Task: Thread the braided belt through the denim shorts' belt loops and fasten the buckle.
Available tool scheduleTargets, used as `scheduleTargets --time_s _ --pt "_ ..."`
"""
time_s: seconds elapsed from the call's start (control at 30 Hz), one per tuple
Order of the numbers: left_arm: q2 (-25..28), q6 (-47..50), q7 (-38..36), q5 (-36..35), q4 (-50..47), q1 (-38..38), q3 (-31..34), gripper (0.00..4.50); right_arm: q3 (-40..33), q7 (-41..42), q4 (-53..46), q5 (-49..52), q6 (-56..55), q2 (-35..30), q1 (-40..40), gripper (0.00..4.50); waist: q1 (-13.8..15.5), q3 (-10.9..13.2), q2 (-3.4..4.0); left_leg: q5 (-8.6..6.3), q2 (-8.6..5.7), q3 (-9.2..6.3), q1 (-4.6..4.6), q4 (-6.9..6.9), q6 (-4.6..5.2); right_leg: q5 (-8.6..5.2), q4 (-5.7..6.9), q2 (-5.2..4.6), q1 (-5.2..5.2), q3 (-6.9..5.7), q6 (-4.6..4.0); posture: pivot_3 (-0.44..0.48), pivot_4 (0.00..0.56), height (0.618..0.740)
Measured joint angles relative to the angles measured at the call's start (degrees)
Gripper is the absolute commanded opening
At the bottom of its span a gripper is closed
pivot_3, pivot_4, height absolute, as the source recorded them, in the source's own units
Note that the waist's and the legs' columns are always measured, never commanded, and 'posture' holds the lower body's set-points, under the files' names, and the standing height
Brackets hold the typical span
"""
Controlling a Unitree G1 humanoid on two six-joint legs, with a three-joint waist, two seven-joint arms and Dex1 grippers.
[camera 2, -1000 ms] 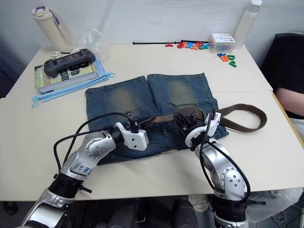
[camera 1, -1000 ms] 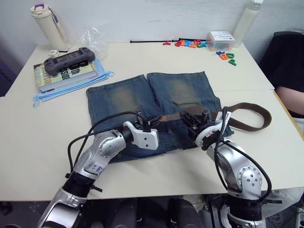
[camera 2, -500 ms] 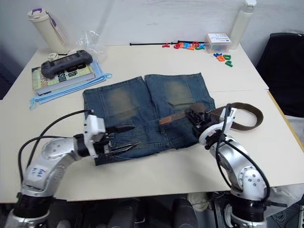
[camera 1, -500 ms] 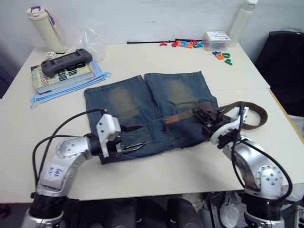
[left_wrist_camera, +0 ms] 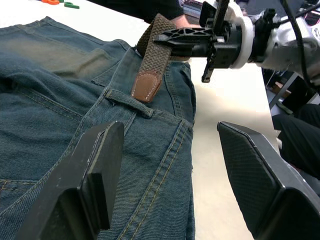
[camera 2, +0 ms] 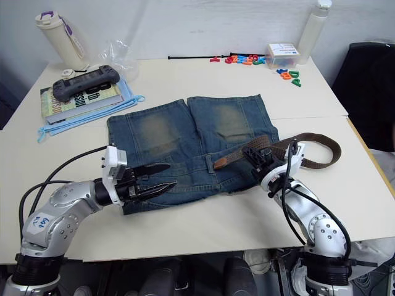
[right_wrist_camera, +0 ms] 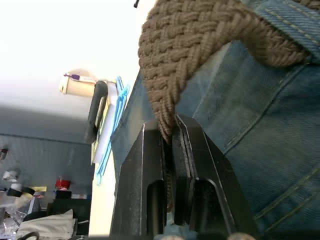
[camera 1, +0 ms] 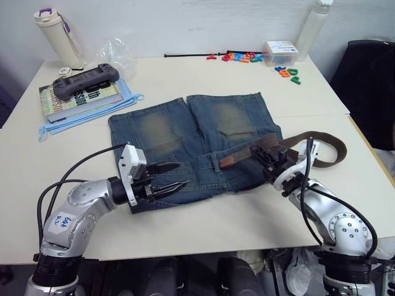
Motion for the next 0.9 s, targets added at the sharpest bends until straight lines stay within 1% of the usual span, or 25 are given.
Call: scheduleTargets --time_s 0.13,0.27,0.63,0.77,0.9 --pt "0.02 0.26 0.19 -0.13 -0.09 0.0 0.0 3.3 0.18 5.3 1.59 -4.22 0.0 2.42 -0.22 0.0 -0.01 0.0 0.0 -0.01 0.0 0.0 0.0 -0.01 -0.02 0.0 0.0 -0.01 -0.02 0.01 0.0 0.0 0.15 0.718" --pt "0.02 0.41 0.76 -0.14 -0.1 0.0 0.0 3.3 0.53 7.54 3.02 -6.75 0.62 4.2 -0.77 0.0 -0.02 0.0 0.0 -0.03 0.0 0.0 0.0 -0.02 -0.05 0.0 0.0 -0.01 -0.03 0.02 0.0 0.0 0.15 0.718" --pt "0.0 0.34 1.52 -0.11 -0.06 -0.07 -0.01 3.3 1.53 8.54 4.33 -8.51 3.69 7.32 -2.07 0.0 -0.2 0.0 0.01 -0.18 0.0 0.0 0.01 -0.09 -0.32 0.0 -0.02 -0.01 -0.07 0.05 -0.01 0.0 0.15 0.718" --pt "-0.1 0.25 1.54 -0.05 0.01 -0.38 -0.11 3.3 1.85 9.02 6.61 -12.09 3.61 8.2 -3.34 0.0 -0.21 0.01 0.02 -0.18 0.0 0.0 0.01 -0.1 -0.33 0.0 -0.02 -0.01 -0.08 0.05 -0.02 0.0 0.15 0.718" --pt "-0.23 0.24 1.55 0.06 0.16 -0.56 -0.23 3.3 1.48 11.64 7.47 -15.37 3.39 8.21 -3.51 0.0 -0.14 0.01 0.02 -0.18 0.0 0.0 -0.02 -0.09 -0.33 0.0 -0.05 -0.02 -0.08 0.03 -0.02 0.0 0.15 0.718"
